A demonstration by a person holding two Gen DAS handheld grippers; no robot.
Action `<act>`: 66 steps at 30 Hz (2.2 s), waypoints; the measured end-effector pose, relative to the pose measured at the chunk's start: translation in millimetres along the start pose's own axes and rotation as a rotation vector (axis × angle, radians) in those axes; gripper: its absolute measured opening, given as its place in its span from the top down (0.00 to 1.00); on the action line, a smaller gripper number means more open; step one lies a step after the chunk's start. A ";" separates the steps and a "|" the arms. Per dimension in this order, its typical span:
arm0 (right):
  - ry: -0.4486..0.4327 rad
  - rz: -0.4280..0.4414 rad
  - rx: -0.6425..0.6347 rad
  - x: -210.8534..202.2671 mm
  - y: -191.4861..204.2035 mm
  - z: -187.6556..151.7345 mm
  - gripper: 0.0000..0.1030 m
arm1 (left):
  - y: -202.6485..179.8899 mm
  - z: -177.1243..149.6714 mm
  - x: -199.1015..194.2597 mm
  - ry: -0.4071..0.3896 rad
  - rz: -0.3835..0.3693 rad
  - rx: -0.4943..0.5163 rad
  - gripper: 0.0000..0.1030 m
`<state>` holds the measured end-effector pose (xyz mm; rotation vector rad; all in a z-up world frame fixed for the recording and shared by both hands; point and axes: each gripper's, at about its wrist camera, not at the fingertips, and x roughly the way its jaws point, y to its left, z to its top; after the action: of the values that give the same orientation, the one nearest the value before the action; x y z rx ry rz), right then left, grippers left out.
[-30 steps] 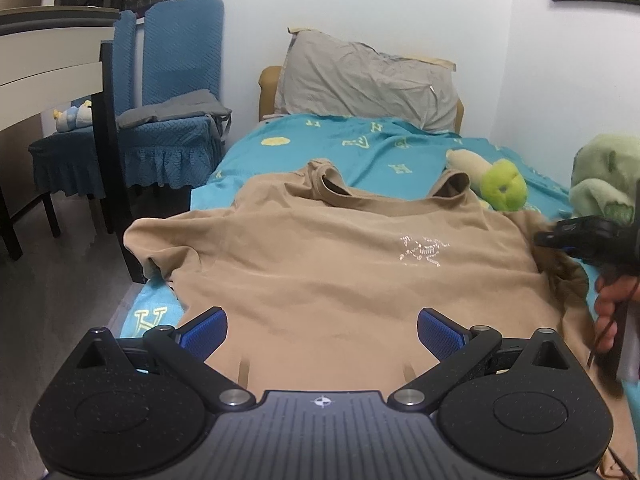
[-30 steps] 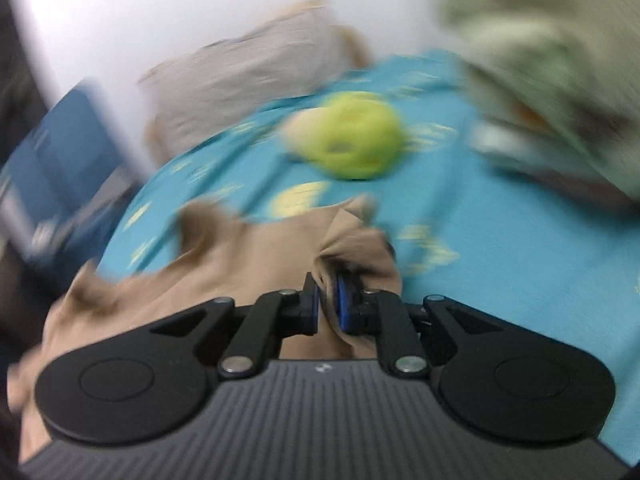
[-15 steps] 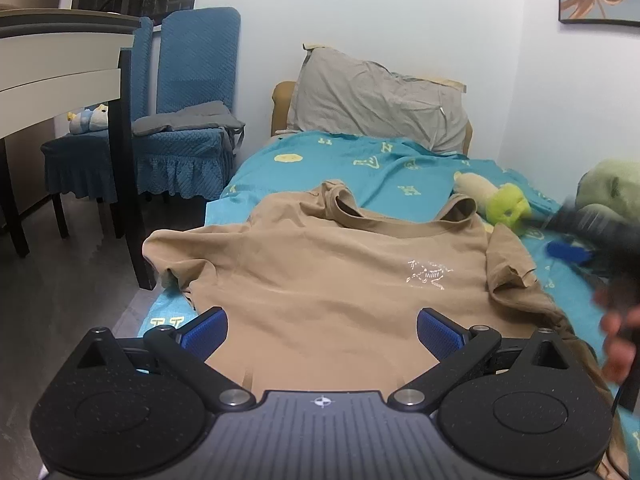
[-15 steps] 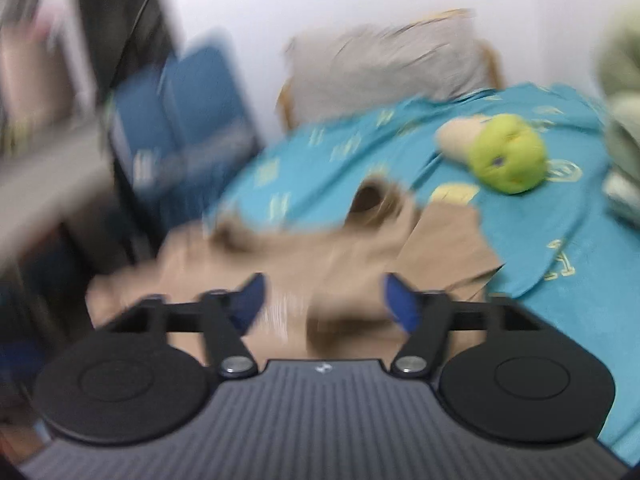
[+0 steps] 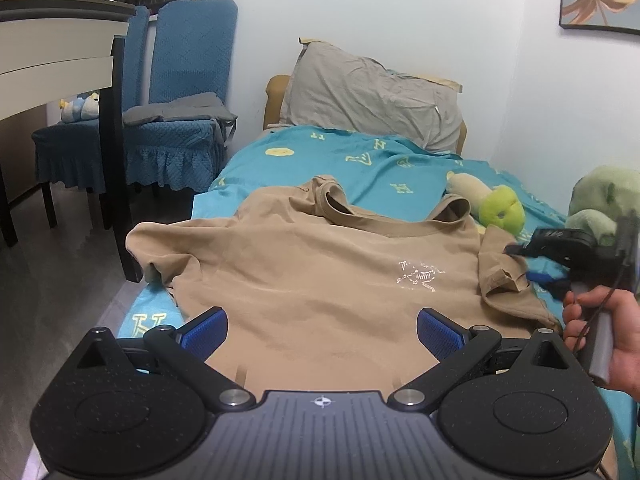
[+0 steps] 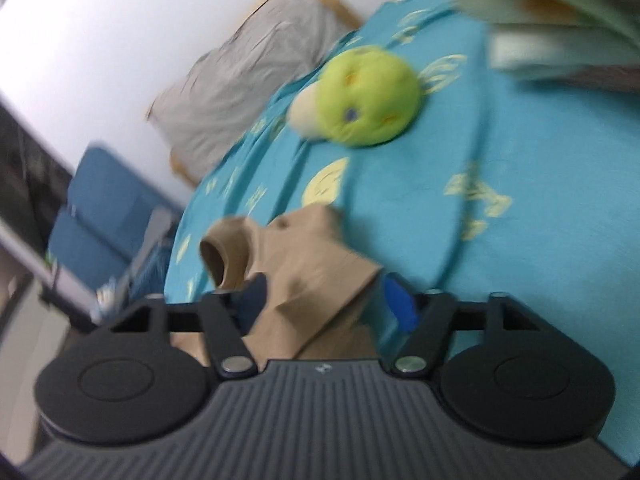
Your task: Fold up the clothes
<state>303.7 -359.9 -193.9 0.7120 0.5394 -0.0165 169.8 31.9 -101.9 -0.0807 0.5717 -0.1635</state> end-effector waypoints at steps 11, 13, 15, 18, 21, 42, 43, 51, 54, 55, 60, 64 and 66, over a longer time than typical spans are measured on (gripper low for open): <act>-0.193 -0.348 -0.513 -36.0 108.3 -9.2 0.89 | 22.0 16.0 -18.7 -0.073 -0.023 -0.132 0.01; -0.183 -0.426 -0.554 -34.5 114.8 -6.5 0.89 | 26.5 17.5 -20.6 -0.078 -0.021 -0.152 0.01; -0.175 -0.482 -0.583 -31.7 117.8 -3.0 0.89 | 30.5 17.6 -19.4 -0.070 -0.023 -0.175 0.01; -0.118 -0.491 -0.470 -36.7 110.0 11.2 0.89 | 34.4 18.4 -17.7 -0.063 -0.029 -0.197 0.01; -0.111 -0.448 -0.428 -42.9 112.9 18.4 0.89 | 37.1 19.8 -18.6 -0.066 -0.036 -0.214 0.01; 0.091 -0.101 -0.621 16.5 225.0 -25.9 0.87 | 72.3 20.2 4.4 -0.027 0.003 -0.263 0.03; 0.075 -0.119 -0.641 0.0 222.5 -26.0 0.74 | 70.2 20.0 6.0 -0.024 -0.002 -0.257 0.03; -0.092 -0.062 -0.643 -157.0 206.7 -47.2 0.00 | 47.2 20.8 -7.8 -0.068 -0.015 -0.151 0.02; -0.142 -0.012 -0.578 -205.7 201.0 -54.5 0.00 | 37.3 19.0 -15.5 -0.072 -0.016 -0.107 0.02; -0.157 0.007 -0.550 -220.7 198.6 -56.7 0.00 | 33.3 17.9 -17.7 -0.070 -0.017 -0.091 0.02; -0.188 -0.006 -0.445 -254.6 173.6 -62.6 0.00 | 15.5 10.6 -27.8 -0.042 -0.047 -0.035 0.02; -0.250 0.012 -0.343 -264.1 146.0 -59.5 0.00 | -6.0 12.0 -18.2 0.026 -0.124 -0.009 0.02; -0.273 -0.007 -0.332 -261.9 136.6 -54.3 0.00 | -22.3 17.3 -5.8 0.063 -0.171 -0.012 0.02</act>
<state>78.7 -265.1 -19.1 0.3748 0.2727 -0.0298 171.5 11.6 -81.7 -0.1366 0.6291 -0.3302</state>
